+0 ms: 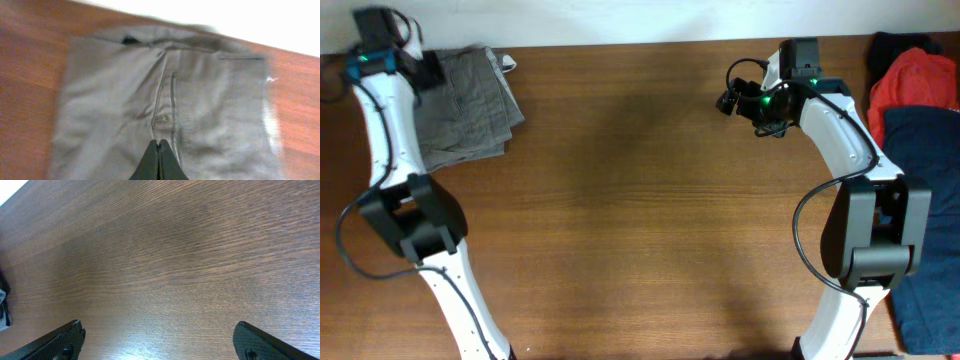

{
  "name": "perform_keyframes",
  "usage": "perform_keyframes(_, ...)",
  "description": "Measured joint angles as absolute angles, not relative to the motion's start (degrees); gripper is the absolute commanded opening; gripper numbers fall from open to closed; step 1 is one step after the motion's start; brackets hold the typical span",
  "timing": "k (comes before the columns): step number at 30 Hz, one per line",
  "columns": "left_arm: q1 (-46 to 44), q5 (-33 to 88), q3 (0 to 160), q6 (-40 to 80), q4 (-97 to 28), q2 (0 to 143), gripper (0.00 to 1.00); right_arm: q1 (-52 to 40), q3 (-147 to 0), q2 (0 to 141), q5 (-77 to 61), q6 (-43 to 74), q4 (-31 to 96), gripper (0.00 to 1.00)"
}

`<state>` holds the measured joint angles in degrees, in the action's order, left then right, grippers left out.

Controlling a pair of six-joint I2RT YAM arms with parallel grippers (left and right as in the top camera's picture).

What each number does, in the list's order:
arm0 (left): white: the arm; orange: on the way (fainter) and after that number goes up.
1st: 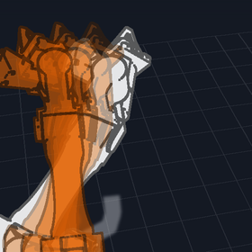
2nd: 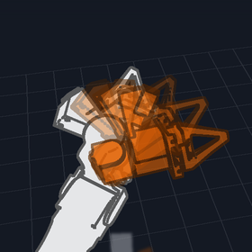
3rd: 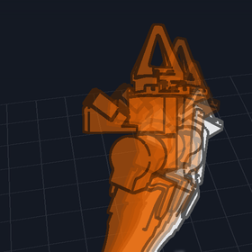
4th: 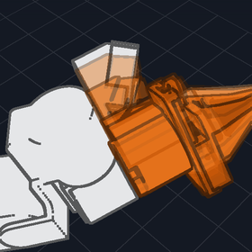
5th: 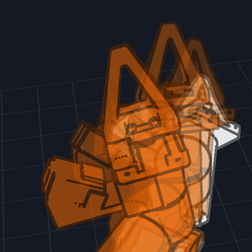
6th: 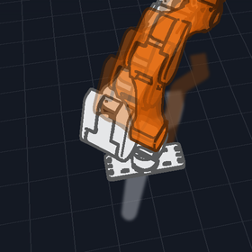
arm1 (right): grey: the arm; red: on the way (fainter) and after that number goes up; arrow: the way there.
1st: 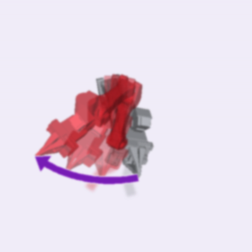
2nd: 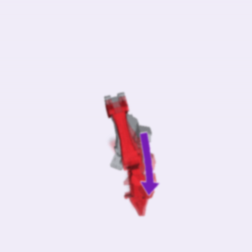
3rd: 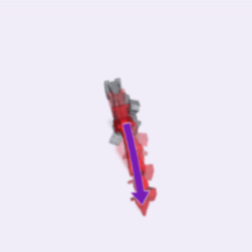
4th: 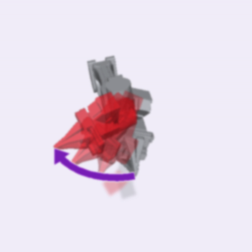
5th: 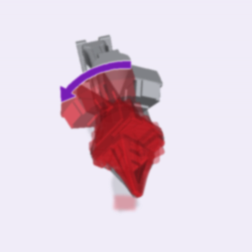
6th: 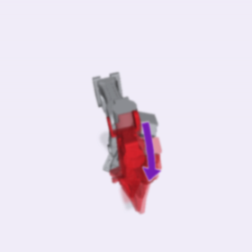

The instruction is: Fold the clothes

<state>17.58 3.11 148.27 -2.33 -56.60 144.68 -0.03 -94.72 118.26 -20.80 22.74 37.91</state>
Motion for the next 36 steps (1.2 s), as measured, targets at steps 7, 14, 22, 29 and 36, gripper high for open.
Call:
perform_keyframes(7, 17.6, 1.8, 149.9, -0.4, -81.2, 131.7, 0.01, 0.0, -94.7, 118.3, -20.8, 22.7, 37.9, 0.99)
perform_keyframes(14, 17.6, 1.0, 139.8, 1.3, -82.5, 134.4, 0.01, 0.0, -94.7, 118.3, -20.8, 22.7, 37.9, 0.99)
perform_keyframes(22, 20.3, -1.0, 122.6, 5.6, -67.5, 135.1, 0.01, 0.0, -94.7, 118.3, -20.8, 22.7, 37.9, 0.99)
perform_keyframes(29, 23.2, -1.1, 116.4, 6.9, -64.1, 135.6, 0.01, 0.0, -94.7, 118.3, -20.8, 22.7, 37.9, 0.99)
perform_keyframes(36, 23.3, -1.8, 116.5, 7.2, -57.1, 139.3, 0.01, 0.0, -94.7, 118.3, -20.8, 22.7, 37.9, 0.99)
